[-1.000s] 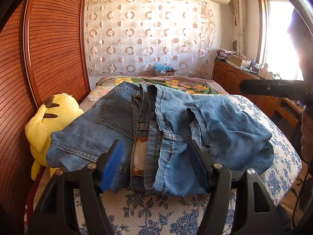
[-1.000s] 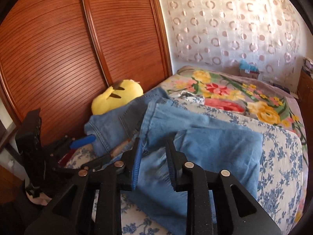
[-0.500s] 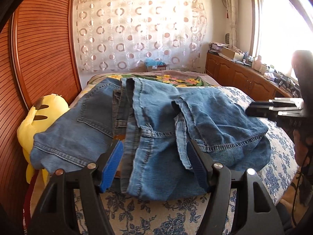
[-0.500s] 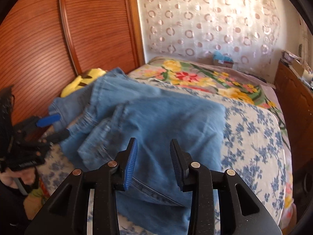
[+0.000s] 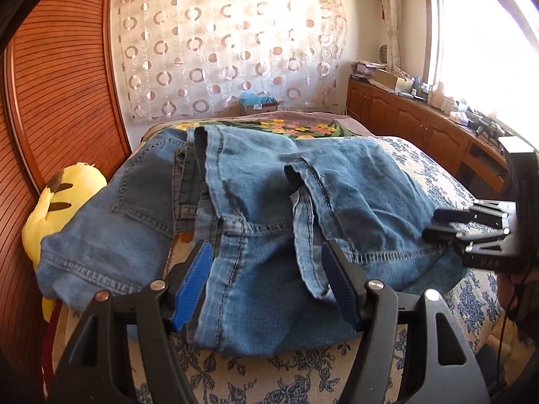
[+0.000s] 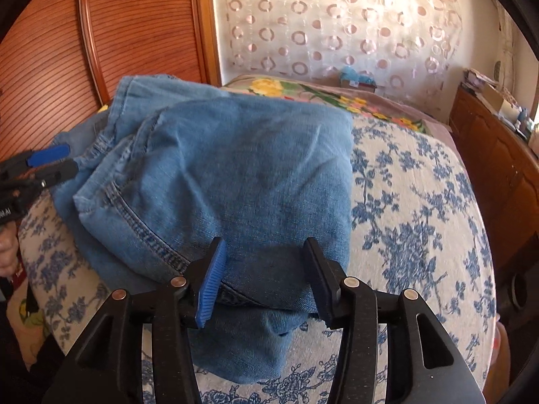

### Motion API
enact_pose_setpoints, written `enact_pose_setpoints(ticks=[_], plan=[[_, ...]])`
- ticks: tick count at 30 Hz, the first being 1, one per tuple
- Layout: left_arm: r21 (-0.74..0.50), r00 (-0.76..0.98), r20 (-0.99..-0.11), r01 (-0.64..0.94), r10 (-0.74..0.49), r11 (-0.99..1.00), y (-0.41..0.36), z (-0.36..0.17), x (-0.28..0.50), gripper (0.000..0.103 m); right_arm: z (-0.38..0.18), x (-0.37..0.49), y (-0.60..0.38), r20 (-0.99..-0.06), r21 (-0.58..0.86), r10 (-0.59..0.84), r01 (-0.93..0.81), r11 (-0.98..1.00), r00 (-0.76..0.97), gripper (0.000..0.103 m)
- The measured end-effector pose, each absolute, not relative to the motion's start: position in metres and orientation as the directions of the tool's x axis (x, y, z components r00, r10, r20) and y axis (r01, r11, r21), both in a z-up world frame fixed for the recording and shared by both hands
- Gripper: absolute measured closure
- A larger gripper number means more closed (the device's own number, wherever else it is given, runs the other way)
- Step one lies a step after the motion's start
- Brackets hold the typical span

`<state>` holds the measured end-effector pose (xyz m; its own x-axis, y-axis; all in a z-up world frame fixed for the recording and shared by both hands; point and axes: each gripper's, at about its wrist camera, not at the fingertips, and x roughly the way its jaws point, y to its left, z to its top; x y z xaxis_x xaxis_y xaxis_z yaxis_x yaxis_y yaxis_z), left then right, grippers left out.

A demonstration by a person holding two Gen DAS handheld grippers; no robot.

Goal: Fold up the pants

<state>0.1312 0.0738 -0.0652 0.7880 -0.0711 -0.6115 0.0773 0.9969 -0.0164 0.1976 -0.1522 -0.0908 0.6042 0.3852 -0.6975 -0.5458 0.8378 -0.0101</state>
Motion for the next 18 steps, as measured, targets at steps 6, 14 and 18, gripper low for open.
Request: enact_pose_setpoints(ticks=[6,14,18], plan=[[0.003,0.765,-0.636,0.128,-0.097,0.992,0.068,-0.057,0.158,0.036,-0.099,0.195,-0.157,-0.687,0.024,0.399,-0.531,0.847,0.607,0.055],[-0.023,0.709,-0.688,0.19,-0.154,0.981,0.052,-0.056,0.198,0.036,-0.102,0.193,-0.159,-0.669,0.039,0.417,-0.531,0.847,0.616,0.054],[-0.075,0.672,-0.719,0.182,-0.18,0.98,0.051,-0.057,0.216,0.036,-0.102,0.191,-0.159,-0.663,0.029,0.414,-0.53,0.847,0.624,0.054]])
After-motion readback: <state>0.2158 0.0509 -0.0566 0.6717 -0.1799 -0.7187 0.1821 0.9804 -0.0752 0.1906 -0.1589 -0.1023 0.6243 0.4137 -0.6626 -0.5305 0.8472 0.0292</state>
